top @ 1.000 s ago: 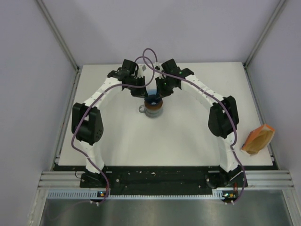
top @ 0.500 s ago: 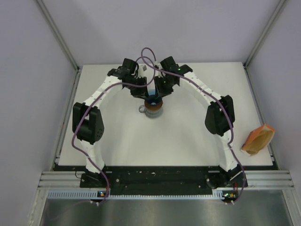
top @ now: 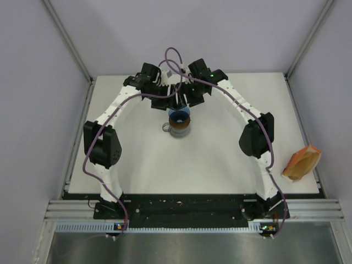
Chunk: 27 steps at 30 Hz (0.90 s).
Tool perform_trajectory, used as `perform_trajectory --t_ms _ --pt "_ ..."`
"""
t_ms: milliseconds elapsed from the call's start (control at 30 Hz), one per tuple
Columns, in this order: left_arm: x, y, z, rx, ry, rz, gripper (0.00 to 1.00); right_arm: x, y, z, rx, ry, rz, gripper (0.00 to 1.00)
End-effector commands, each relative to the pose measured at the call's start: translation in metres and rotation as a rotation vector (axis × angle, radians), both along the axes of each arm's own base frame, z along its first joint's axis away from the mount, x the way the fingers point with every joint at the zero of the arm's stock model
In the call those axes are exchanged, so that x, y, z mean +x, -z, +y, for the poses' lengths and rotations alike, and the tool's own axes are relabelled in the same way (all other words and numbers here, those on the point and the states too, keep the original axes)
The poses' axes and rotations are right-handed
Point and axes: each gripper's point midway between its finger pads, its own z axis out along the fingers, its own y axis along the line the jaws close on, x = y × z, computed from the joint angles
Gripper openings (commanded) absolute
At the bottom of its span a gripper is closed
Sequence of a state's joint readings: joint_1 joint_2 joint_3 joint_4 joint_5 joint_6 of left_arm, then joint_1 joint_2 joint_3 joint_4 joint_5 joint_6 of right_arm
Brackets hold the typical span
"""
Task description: Place the coffee filter in the dripper
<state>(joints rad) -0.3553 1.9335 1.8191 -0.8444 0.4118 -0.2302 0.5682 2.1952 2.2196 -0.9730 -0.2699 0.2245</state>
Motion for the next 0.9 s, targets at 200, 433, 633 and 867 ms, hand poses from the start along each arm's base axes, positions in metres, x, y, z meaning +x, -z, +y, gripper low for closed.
perform_trajectory --t_ms 200,433,633,867 --pt "0.015 -0.076 0.021 0.044 -0.029 -0.289 0.99 -0.001 -0.085 -0.021 0.009 0.007 -0.220 0.99" --pt "0.020 -0.106 0.041 0.076 -0.115 -0.459 0.99 -0.005 -0.114 -0.046 -0.028 0.032 -0.366 0.99" --pt "0.016 -0.114 0.074 0.166 -0.225 -0.606 0.99 -0.007 -0.116 -0.082 -0.126 0.109 -0.475 0.99" --pt "0.016 -0.093 0.133 0.425 -0.383 -0.666 0.99 -0.010 -0.100 -0.162 -0.307 0.406 -0.531 0.99"
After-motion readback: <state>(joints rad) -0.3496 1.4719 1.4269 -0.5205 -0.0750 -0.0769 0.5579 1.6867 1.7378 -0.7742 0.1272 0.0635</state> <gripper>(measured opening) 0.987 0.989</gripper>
